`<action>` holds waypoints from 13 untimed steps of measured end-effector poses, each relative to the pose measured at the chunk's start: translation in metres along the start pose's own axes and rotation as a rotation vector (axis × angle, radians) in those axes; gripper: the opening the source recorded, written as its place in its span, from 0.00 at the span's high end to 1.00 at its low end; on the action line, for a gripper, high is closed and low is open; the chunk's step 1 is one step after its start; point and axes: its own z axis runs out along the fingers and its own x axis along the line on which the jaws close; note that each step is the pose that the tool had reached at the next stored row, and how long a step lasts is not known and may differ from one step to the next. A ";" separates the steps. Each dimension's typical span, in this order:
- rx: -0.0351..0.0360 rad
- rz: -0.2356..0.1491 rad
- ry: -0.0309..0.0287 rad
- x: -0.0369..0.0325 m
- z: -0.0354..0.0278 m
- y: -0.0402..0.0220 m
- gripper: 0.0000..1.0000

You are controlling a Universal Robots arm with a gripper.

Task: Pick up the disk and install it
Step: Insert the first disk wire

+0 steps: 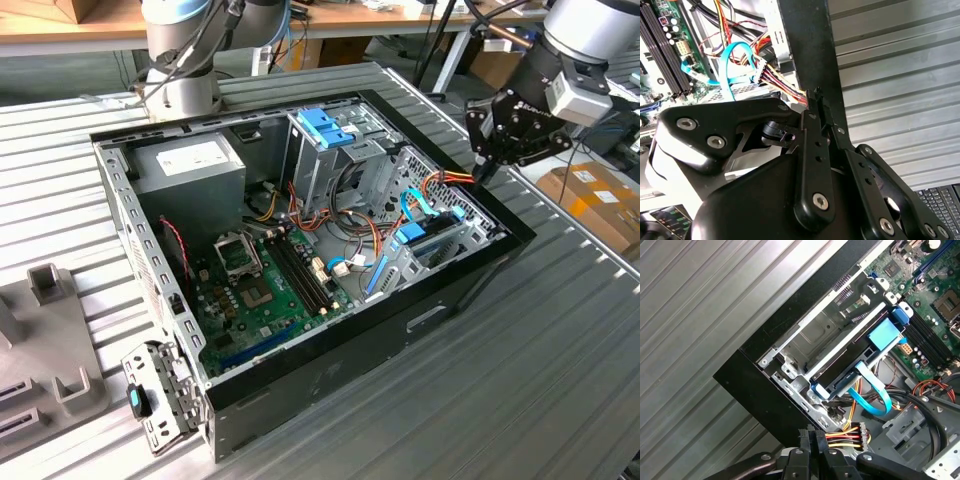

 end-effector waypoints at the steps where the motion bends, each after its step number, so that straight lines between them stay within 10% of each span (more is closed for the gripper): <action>1: 0.0000 0.000 0.0000 -0.0023 -0.0001 0.0022 0.84; 13: 0.0005 0.054 0.0039 -0.0280 -0.0004 0.0268 0.84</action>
